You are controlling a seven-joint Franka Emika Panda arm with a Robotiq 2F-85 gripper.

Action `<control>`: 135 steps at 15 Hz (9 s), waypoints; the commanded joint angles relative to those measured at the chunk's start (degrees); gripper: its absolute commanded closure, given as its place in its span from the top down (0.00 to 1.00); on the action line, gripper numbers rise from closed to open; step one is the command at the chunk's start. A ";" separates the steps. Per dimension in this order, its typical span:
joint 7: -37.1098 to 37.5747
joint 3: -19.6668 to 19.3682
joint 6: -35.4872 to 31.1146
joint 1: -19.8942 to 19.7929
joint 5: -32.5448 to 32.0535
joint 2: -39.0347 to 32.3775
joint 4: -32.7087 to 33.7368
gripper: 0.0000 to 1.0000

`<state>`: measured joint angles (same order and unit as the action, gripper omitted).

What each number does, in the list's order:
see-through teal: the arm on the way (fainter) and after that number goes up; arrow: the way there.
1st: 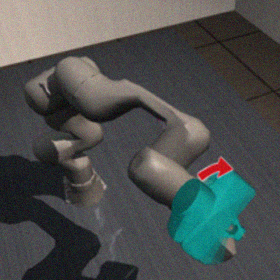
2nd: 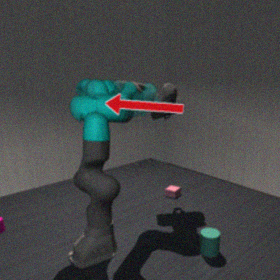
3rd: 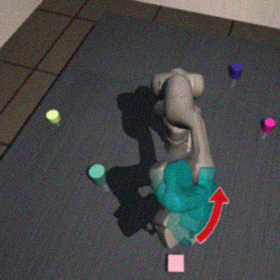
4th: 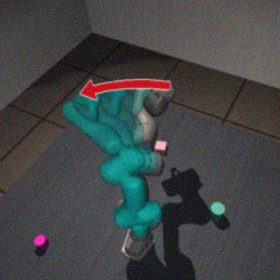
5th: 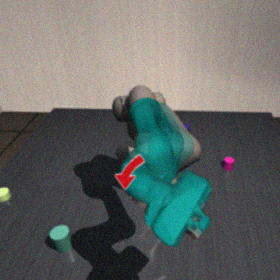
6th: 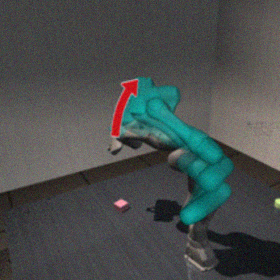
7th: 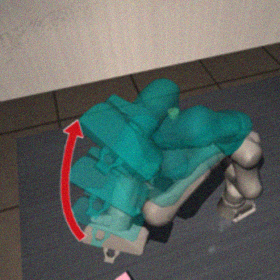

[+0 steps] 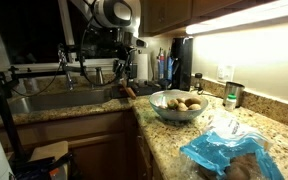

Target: Remove one potato from the plastic bag and put it in the glass bowl

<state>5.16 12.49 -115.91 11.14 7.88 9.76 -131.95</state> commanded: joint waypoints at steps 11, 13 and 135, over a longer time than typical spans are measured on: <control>0.05 -0.20 0.08 0.21 -0.05 -0.03 0.08 1.00; -0.06 -0.37 0.26 0.08 -0.09 0.50 -0.14 1.00; -7.63 -26.24 -5.17 -25.92 -19.47 -22.46 15.27 1.00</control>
<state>-2.39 -13.52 -121.20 -14.98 -11.66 -12.66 -116.80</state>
